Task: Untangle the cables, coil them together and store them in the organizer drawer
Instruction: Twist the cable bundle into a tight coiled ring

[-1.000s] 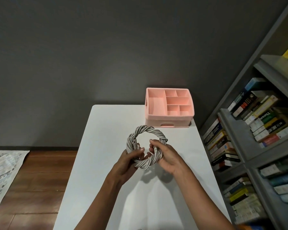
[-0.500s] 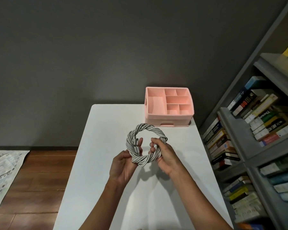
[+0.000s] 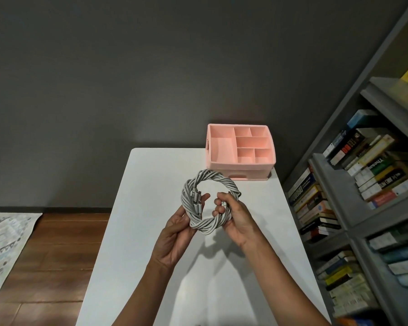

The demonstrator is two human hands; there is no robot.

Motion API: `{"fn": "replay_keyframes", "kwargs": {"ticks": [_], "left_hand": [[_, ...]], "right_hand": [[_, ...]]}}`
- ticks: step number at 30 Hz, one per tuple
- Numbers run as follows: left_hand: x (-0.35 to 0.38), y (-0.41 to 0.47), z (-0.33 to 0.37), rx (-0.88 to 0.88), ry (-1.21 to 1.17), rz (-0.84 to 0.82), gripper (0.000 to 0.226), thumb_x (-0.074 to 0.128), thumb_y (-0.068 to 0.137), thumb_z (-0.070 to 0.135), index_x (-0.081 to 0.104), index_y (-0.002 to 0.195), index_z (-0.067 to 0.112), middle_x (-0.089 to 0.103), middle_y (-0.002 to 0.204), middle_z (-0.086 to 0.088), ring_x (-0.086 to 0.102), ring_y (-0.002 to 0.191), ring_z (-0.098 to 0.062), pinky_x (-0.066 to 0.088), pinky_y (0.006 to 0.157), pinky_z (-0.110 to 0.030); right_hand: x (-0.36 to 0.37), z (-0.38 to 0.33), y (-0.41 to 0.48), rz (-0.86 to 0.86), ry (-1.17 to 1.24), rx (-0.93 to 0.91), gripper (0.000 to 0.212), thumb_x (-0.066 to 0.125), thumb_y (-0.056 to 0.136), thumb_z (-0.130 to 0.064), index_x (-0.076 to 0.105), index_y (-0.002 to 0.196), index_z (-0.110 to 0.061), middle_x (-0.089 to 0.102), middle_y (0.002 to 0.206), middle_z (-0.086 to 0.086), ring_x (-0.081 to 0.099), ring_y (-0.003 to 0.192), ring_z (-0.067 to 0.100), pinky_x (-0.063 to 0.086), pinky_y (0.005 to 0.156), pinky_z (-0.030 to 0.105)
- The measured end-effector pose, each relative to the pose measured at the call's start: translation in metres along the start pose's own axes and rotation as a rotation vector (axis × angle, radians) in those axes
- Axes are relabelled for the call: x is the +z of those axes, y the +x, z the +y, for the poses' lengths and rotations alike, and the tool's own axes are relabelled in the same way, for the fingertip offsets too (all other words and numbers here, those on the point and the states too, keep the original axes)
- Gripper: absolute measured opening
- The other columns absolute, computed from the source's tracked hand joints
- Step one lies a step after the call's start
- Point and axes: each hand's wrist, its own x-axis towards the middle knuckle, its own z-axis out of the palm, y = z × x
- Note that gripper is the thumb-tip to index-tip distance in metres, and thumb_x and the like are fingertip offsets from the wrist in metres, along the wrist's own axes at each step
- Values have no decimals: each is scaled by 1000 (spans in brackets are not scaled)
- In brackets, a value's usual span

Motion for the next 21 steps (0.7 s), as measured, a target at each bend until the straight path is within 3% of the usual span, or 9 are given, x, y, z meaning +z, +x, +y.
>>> {"fn": "replay_keyframes", "kwargs": {"ticks": [3,9,11,14,17,19,21], "left_hand": [[-3,-1,-1,-18,-61,-45,53,24,96,-12,18,148,-2,11,154,-27,17,145,-30,3,119,-43],[-3,4,-9,83,-42,-125,50,19,98,-10,19,147,-2,27,152,-22,28,142,-24,22,118,-37],[7,4,-10,52,-40,-97,46,39,93,-12,41,138,-5,43,144,-20,44,133,-22,41,105,-33],[23,-1,-10,69,-49,10,60,86,49,-9,68,107,-9,66,118,-19,67,105,-21,57,77,-29],[40,-2,-6,59,23,56,64,94,35,0,74,96,-3,71,105,-14,71,92,-18,58,69,-27],[46,-1,-3,45,114,116,49,92,44,6,77,90,2,73,98,-11,72,84,-16,57,65,-25],[53,-1,-2,37,172,205,14,75,67,7,77,81,4,74,89,-8,72,75,-13,58,61,-24]], "right_hand": [[2,0,-1,-6,1,0,14,53,90,-2,53,80,-11,48,59,0,40,40,4,40,44,18],[5,-3,-4,-5,-23,-17,15,53,90,-1,54,79,-11,48,59,-1,40,40,4,40,45,18],[6,-5,-6,0,-40,-45,15,53,90,0,55,78,-10,48,59,0,39,40,4,39,45,19],[7,-7,-7,23,-65,-86,17,52,90,1,55,77,-10,47,60,0,38,40,4,38,46,19],[7,-10,-8,55,-53,-112,18,52,90,2,55,76,-9,47,58,0,38,40,4,37,45,19],[7,-12,-8,68,-51,-129,18,52,90,3,55,77,-9,46,57,0,38,40,4,37,45,18],[7,-14,-7,70,-73,-151,19,52,89,3,54,76,-10,45,59,1,39,40,4,38,46,19]]}}
